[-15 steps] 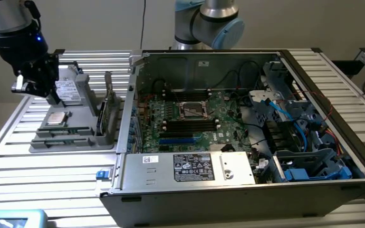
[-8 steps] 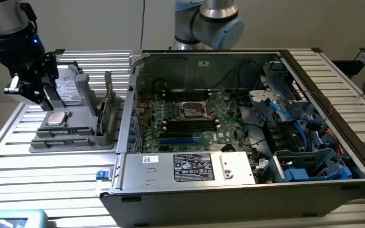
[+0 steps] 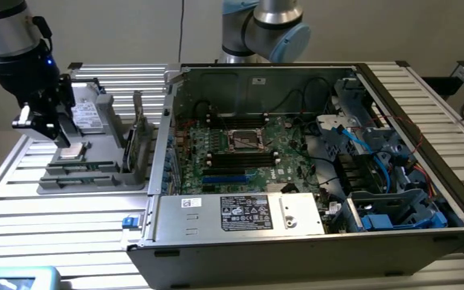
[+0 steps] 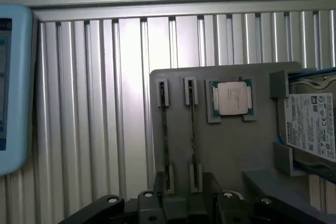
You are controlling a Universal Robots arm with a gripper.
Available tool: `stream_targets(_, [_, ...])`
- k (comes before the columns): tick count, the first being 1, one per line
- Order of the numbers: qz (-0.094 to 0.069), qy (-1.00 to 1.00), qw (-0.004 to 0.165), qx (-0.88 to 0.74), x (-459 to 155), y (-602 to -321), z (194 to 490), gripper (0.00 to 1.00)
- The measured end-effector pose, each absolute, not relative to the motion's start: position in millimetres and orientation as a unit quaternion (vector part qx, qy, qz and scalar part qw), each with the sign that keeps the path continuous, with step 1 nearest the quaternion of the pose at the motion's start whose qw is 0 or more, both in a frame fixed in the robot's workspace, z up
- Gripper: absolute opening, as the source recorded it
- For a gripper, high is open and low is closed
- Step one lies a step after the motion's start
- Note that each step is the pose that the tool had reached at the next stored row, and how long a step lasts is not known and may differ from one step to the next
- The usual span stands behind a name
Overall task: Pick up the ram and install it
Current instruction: 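Pick up the ram and move it above insertion slot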
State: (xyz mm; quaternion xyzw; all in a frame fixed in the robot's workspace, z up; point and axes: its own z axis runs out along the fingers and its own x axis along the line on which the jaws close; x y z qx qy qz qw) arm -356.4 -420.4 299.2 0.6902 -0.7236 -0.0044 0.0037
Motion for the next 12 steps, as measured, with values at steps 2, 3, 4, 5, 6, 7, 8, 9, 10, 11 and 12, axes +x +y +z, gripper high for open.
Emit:
stream_targets(2, [-0.005, -0.717, 0.004, 0.697, -356, -421, 296, 0.42])
stream_targets(3, [-0.005, -0.715, 0.004, 0.699, -357, -422, 294, 0.42])
stream_targets(4, [-0.005, -0.714, 0.004, 0.701, -357, -422, 292, 0.42])
stream_targets(5, [-0.005, -0.712, 0.004, 0.702, -357, -423, 290, 0.42])
stream_targets(6, [-0.005, -0.711, 0.004, 0.704, -357, -423, 288, 0.42])
stream_targets(7, [-0.005, -0.709, 0.004, 0.705, -357, -423, 286, 0.42])
stream_targets(8, [-0.005, -0.708, 0.004, 0.706, -358, -424, 285, 0.42])
stream_targets(9, [-0.005, -0.707, 0.004, 0.707, -358, -424, 283, 0.42])
stream_targets(10, [-0.005, -0.707, 0.004, 0.707, -358, -425, 281, 0.42])
stream_targets(11, [-0.005, -0.706, 0.004, 0.708, -358, -426, 279, 0.42])
stream_targets(12, [-0.005, -0.706, 0.004, 0.708, -358, -427, 277, 0.42])
